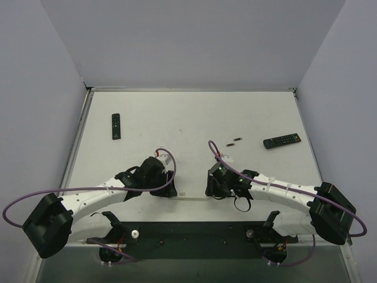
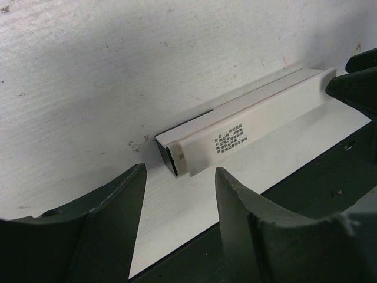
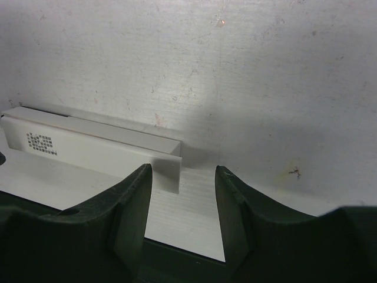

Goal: Load the batteries into the remote control

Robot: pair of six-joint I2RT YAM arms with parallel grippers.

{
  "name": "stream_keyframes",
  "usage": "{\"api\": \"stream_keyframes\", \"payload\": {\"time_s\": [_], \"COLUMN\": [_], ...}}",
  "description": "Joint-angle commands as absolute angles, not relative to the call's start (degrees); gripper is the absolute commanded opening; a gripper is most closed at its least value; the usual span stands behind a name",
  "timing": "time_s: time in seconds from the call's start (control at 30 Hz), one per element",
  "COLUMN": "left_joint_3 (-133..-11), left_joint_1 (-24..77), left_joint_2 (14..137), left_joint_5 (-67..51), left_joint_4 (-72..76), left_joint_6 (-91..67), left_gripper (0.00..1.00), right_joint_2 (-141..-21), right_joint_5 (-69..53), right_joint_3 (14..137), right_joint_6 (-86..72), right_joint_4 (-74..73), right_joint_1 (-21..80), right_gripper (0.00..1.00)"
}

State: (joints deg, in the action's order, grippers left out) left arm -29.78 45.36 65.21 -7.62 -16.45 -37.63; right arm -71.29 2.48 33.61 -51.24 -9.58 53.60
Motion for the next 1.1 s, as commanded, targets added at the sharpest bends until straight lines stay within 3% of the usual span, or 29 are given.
{"api": "stream_keyframes", "payload": {"time_s": [0.0,0.77,1.07], "left_joint_3": [-32.69,-33.40,-33.49], "left_joint_1": [45.79,45.79,45.88], "left_joint_2": [65.92,69.26,69.52], "left_joint_5": [-8.96,-9.58,-10.11], "left_joint_4": [-13.89,-13.89,-13.89], "left_joint_6": [-36.47,-36.30,-36.21], "left_gripper": [0.59,0.43,0.37], "right_joint_2": [-71.81,-73.92,-74.88], "right_joint_5": [2.11,0.44,0.53], "right_joint_3": [34.19,35.16,36.03], "right_joint_6": [-52.03,-51.07,-50.27], "right_joint_4": [-9.40,-8.79,-8.79], "right_joint_1": [53.26,53.44,53.96], "right_gripper": [0.41,0.29,0.29]}}
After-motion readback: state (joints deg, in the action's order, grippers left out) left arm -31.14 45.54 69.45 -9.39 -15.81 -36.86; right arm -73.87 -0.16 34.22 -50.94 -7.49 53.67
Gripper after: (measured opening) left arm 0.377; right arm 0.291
